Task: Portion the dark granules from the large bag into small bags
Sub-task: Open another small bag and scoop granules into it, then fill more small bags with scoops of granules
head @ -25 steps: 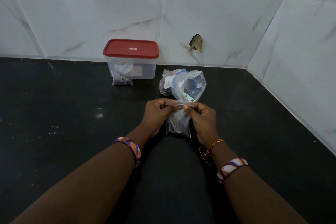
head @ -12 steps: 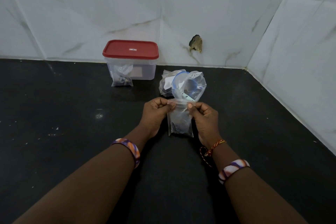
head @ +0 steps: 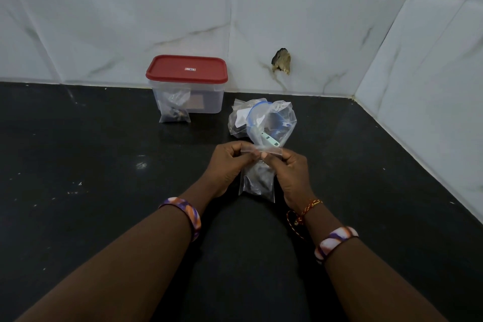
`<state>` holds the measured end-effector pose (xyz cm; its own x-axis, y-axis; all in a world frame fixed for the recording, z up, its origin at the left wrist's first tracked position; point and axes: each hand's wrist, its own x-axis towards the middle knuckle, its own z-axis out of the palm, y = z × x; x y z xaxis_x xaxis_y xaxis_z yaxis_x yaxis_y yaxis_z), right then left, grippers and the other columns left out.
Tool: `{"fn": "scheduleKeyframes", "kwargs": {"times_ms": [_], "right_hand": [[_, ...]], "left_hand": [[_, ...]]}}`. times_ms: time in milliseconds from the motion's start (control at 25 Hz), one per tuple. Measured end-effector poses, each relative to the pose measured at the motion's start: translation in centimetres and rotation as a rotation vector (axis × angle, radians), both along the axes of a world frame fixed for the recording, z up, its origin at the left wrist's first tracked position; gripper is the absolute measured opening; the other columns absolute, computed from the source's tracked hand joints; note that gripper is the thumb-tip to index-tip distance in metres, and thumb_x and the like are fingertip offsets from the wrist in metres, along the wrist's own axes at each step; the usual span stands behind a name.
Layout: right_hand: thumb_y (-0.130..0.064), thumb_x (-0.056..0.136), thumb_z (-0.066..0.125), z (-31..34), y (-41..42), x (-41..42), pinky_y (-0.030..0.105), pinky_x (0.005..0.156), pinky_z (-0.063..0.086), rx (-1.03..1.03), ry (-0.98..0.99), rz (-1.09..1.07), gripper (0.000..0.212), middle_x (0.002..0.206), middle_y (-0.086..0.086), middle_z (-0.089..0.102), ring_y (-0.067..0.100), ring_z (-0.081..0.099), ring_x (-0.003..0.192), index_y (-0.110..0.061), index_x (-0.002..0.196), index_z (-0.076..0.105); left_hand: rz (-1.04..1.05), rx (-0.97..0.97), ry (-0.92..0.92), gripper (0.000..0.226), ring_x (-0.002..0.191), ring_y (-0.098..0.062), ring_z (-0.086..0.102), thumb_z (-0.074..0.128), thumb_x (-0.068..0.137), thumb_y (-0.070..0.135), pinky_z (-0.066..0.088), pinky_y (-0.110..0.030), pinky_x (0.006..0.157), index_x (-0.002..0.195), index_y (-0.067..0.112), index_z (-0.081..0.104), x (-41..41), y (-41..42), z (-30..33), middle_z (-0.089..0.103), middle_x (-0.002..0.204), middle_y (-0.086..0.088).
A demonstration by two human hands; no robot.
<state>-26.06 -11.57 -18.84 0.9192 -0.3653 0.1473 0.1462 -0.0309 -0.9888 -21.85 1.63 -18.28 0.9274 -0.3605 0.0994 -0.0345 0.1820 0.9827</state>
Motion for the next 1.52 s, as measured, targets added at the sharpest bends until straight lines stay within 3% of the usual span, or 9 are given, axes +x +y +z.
{"fn": "scheduleKeyframes", "kwargs": {"times_ms": [240, 440, 600, 720, 880, 1040, 1240, 1400, 1520], "right_hand": [[-0.006, 0.082, 0.066, 0.2, 0.4, 0.1, 0.042, 0.075, 0.057, -0.056, 0.014, -0.026, 0.011, 0.08, 0.017, 0.071, 0.024, 0.067, 0.076, -0.014, 0.077, 0.073], [-0.002, 0.083, 0.063, 0.4, 0.3, -0.3, 0.028, 0.066, 0.056, 0.03, 0.009, -0.047, 0.015, 0.071, 0.004, 0.071, 0.014, 0.067, 0.069, -0.011, 0.075, 0.072], [-0.009, 0.086, 0.063, 0.2, 0.4, 0.0, 0.039, 0.07, 0.054, -0.055, 0.027, -0.102, 0.012, 0.077, 0.015, 0.069, 0.022, 0.063, 0.072, -0.002, 0.078, 0.069], [-0.013, 0.082, 0.069, 0.7, 1.3, -0.8, 0.033, 0.069, 0.057, -0.187, 0.061, -0.016, 0.01, 0.079, 0.004, 0.072, 0.015, 0.067, 0.073, -0.023, 0.082, 0.069], [-0.005, 0.074, 0.073, 1.9, 4.7, 0.1, 0.019, 0.072, 0.055, -0.485, 0.105, 0.152, 0.028, 0.077, -0.007, 0.066, 0.003, 0.064, 0.072, -0.026, 0.089, 0.062], [0.002, 0.075, 0.065, 3.2, 9.8, 5.9, 0.028, 0.071, 0.056, -0.566, 0.016, 0.118, 0.032, 0.072, -0.001, 0.067, 0.013, 0.067, 0.072, -0.021, 0.094, 0.053], [0.003, 0.079, 0.057, 3.3, 13.3, 12.3, 0.029, 0.073, 0.053, -0.607, 0.077, 0.077, 0.022, 0.079, 0.006, 0.067, 0.02, 0.065, 0.079, -0.014, 0.093, 0.052], [0.0, 0.083, 0.052, 3.5, 13.3, 13.3, 0.023, 0.067, 0.044, -0.611, 0.114, -0.004, 0.012, 0.085, 0.01, 0.066, 0.019, 0.061, 0.08, -0.011, 0.087, 0.054], [-0.006, 0.083, 0.056, 5.1, 11.9, 12.6, 0.032, 0.074, 0.052, -0.662, 0.078, 0.008, 0.008, 0.086, 0.008, 0.067, 0.021, 0.063, 0.083, -0.014, 0.086, 0.056]], "left_hand": [[0.079, -0.015, 0.052, 0.01, 0.063, -0.008, 0.066, 0.063, 0.081, -0.005, 0.055, -0.021, 0.065, 0.078, 0.003, 0.069, 0.0, -0.2, -0.1, 0.07, 0.067, -0.002], [0.011, -0.051, 0.135, 0.009, 0.063, -0.009, 0.069, 0.061, 0.083, -0.003, 0.057, -0.022, 0.065, 0.08, 0.0, 0.069, -0.2, 0.2, 0.2, 0.072, 0.065, 0.0], [-0.047, -0.075, 0.226, 0.011, 0.069, -0.017, 0.069, 0.059, 0.086, 0.001, 0.058, -0.029, 0.073, 0.087, -0.003, 0.069, 0.3, 0.6, 0.6, 0.072, 0.074, -0.009], [-0.009, -0.107, 0.262, 0.017, 0.077, -0.024, 0.066, 0.055, 0.09, 0.007, 0.058, -0.033, 0.075, 0.093, -0.004, 0.068, 1.2, 2.0, 1.2, 0.069, 0.084, -0.016], [0.082, -0.053, 0.2, 0.014, 0.079, -0.023, 0.065, 0.058, 0.088, 0.013, 0.057, -0.034, 0.073, 0.089, 0.008, 0.071, 4.0, 6.4, 2.4, 0.071, 0.082, -0.009], [0.294, 0.001, 0.1, 0.022, 0.084, -0.018, 0.064, 0.062, 0.086, 0.01, 0.056, -0.025, 0.068, 0.107, 0.007, 0.065, 7.2, 9.6, 3.6, 0.068, 0.09, -0.004], [0.862, 0.472, -0.099, 0.035, 0.097, -0.02, 0.058, 0.067, 0.082, 0.009, 0.044, -0.026, 0.083, 0.116, 0.007, 0.059, 9.3, 12.5, 3.3, 0.059, 0.115, -0.012], [0.74, 0.58, -0.318, 0.026, 0.084, -0.012, 0.054, 0.059, 0.083, -0.004, 0.041, -0.015, 0.071, 0.107, 0.007, 0.063, 8.1, 11.7, 3.3, 0.06, 0.107, -0.01], [0.573, 0.615, -0.479, 0.027, 0.085, -0.013, 0.057, 0.055, 0.083, -0.007, 0.044, -0.013, 0.071, 0.104, 0.006, 0.065, 8.4, 9.5, 4.5, 0.062, 0.107, -0.008]]}}
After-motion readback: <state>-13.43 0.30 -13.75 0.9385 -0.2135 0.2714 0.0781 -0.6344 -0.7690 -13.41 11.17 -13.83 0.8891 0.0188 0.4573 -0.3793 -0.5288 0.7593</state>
